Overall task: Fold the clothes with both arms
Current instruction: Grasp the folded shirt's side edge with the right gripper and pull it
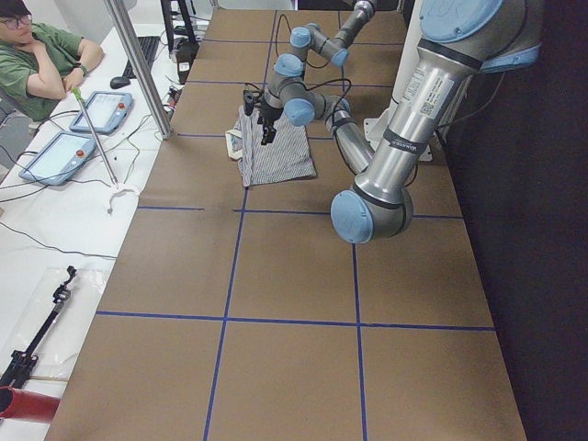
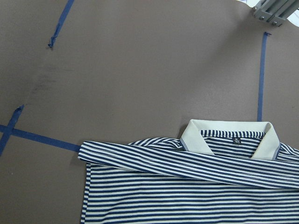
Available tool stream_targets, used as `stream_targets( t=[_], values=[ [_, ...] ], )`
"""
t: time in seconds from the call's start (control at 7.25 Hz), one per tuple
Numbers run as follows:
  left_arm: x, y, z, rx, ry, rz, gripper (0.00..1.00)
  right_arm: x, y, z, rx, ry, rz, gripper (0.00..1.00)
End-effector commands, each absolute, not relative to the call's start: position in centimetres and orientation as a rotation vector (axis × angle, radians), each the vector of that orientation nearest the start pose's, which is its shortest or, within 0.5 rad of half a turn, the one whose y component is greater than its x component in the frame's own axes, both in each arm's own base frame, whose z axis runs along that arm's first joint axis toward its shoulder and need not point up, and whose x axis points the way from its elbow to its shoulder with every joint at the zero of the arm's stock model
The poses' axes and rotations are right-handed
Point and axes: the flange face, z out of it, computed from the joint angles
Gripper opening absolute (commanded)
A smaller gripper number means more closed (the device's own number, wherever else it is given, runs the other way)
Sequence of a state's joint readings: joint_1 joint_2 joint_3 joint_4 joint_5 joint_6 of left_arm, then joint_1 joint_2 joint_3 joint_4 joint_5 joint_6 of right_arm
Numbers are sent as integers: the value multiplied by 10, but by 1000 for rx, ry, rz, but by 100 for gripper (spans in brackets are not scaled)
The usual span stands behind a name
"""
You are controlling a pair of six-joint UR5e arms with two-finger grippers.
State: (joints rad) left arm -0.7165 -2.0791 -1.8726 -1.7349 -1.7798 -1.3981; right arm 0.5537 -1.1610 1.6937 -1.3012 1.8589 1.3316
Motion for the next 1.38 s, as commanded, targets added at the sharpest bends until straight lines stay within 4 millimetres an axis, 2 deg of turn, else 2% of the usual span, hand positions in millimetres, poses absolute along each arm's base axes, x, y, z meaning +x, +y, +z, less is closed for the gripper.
stream_targets(
  t=[0.0, 0.41, 0.83, 0.97, 1.1, 1.24],
  values=[
    [389, -487, 220, 246, 970, -393, 100, -499, -422, 350, 50, -838, 168, 79],
    [387, -486, 217, 250, 976, -393, 100, -499, -420, 349, 42, -842, 162, 0],
    [385, -484, 212, 253, 985, -388, 100, -496, -418, 341, 20, -866, 143, 0],
    [385, -483, 212, 254, 988, -386, 100, -481, -407, 352, -11, -868, 131, 0],
    [385, -483, 210, 254, 991, -384, 100, -453, -389, 355, -7, -882, 128, 0],
    [385, -482, 210, 255, 993, -383, 100, -429, -351, 363, -34, -866, 99, 0]
  ],
)
